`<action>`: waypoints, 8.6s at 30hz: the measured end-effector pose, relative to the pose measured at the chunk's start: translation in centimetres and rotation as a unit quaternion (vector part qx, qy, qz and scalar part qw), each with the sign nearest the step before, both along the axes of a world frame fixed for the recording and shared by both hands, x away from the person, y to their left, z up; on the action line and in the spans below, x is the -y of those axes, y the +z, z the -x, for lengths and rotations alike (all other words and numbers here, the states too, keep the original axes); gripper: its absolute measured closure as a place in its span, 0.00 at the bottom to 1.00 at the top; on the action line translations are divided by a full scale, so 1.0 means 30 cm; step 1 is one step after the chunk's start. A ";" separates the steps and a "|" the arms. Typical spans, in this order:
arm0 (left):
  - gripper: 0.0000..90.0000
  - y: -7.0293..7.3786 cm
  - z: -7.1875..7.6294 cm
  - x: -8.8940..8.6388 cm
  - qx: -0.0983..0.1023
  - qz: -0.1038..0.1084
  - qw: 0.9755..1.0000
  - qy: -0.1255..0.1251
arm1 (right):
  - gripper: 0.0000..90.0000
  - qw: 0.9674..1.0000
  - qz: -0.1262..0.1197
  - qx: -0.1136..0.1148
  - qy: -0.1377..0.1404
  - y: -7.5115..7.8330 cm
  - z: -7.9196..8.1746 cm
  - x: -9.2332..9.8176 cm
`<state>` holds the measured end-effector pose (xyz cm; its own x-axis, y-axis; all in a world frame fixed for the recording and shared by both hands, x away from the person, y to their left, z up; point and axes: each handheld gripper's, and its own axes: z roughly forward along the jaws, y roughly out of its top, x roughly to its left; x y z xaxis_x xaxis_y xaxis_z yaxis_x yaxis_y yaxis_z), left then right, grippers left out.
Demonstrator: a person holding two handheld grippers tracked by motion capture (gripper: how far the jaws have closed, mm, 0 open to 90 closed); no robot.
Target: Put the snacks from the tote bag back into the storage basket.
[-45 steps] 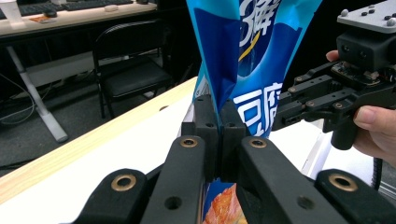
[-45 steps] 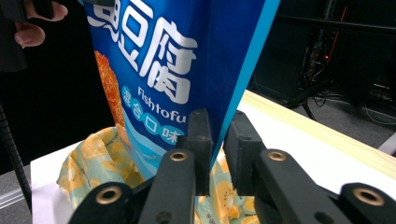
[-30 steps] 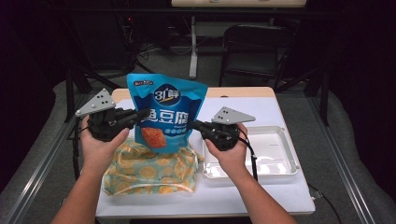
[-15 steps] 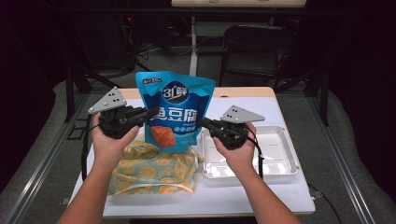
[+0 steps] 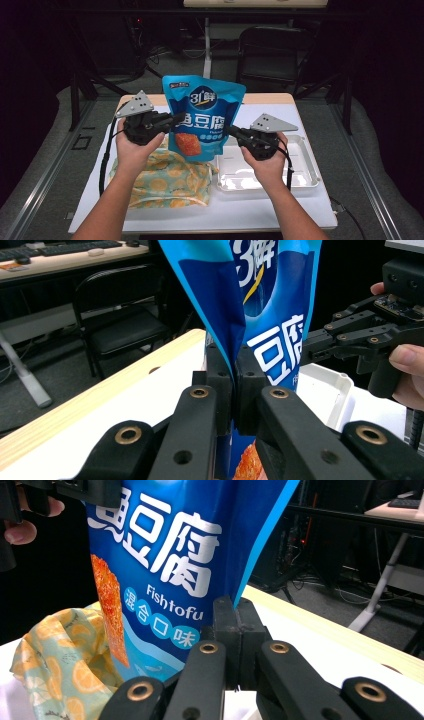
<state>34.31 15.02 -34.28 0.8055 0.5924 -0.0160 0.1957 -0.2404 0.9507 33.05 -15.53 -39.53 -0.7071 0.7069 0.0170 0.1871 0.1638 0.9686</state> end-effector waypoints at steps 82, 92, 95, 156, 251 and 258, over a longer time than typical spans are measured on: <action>0.97 -0.287 -0.134 0.397 -0.026 -0.023 0.999 -0.037 | 1.00 0.987 0.013 -0.056 -0.147 -0.217 0.009 0.316; 0.96 -0.304 -0.134 0.409 -0.029 -0.030 0.999 -0.035 | 1.00 0.987 0.014 -0.058 -0.152 -0.235 0.003 0.321; 0.96 -0.307 -0.135 0.412 -0.030 -0.032 0.998 -0.033 | 1.00 0.986 0.016 -0.060 -0.152 -0.239 0.002 0.323; 0.86 -0.372 -0.096 0.433 -0.047 -0.020 0.998 -0.048 | 0.98 0.985 -0.004 -0.091 -0.146 -0.318 0.020 0.345; 0.51 -0.161 0.017 -0.031 -0.030 0.033 0.998 0.038 | 0.72 0.988 -0.015 -0.076 -0.134 -0.258 0.133 0.372; 0.51 -0.142 0.050 -0.172 -0.029 0.034 0.995 0.084 | 0.69 0.993 0.000 -0.069 -0.096 -0.238 0.156 0.328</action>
